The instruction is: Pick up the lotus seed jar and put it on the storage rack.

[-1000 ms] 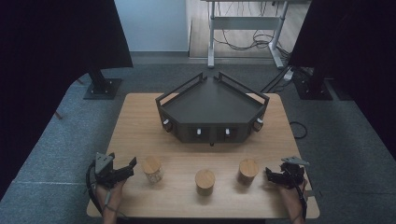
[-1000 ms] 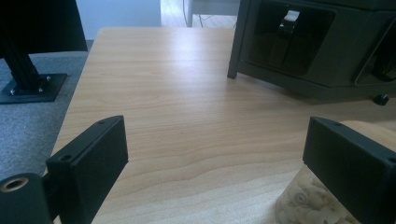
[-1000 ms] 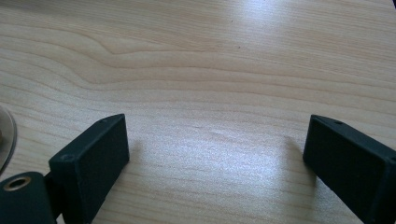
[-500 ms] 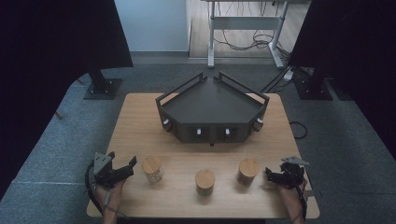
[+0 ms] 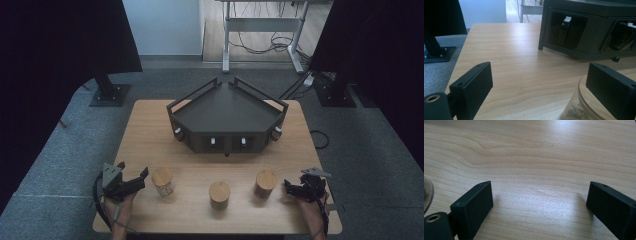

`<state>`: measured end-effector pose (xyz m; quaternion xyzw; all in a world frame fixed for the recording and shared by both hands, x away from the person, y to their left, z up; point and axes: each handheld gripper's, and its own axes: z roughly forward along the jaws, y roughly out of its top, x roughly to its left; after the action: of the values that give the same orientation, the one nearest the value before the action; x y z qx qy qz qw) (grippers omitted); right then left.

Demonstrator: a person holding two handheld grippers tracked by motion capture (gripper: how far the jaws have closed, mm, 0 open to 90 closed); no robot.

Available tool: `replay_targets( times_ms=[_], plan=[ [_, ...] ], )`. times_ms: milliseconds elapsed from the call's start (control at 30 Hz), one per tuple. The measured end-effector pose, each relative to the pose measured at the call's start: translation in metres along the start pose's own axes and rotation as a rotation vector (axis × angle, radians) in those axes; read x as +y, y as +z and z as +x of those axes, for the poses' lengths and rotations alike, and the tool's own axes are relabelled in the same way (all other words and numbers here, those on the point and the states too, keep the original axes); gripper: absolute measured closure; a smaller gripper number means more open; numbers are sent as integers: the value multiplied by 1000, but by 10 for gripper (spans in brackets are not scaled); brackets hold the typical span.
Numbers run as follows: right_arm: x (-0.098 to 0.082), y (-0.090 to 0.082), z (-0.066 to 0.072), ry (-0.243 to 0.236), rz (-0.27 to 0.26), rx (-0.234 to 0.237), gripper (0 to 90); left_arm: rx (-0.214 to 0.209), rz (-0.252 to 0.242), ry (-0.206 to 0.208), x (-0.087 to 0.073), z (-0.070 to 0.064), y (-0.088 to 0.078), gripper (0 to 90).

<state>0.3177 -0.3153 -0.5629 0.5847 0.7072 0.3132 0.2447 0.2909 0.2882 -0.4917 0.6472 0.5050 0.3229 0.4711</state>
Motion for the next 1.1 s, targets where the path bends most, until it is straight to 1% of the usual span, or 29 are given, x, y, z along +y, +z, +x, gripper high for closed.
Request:
replay_targets(
  times_ms=[500,1100],
  plan=[
    [0,0,0,-1,0,1,63,-13,0,19,2,-7,1,71],
    [0,0,0,-1,0,1,63,-41,-1,43,4,-19,4,73]
  ],
)
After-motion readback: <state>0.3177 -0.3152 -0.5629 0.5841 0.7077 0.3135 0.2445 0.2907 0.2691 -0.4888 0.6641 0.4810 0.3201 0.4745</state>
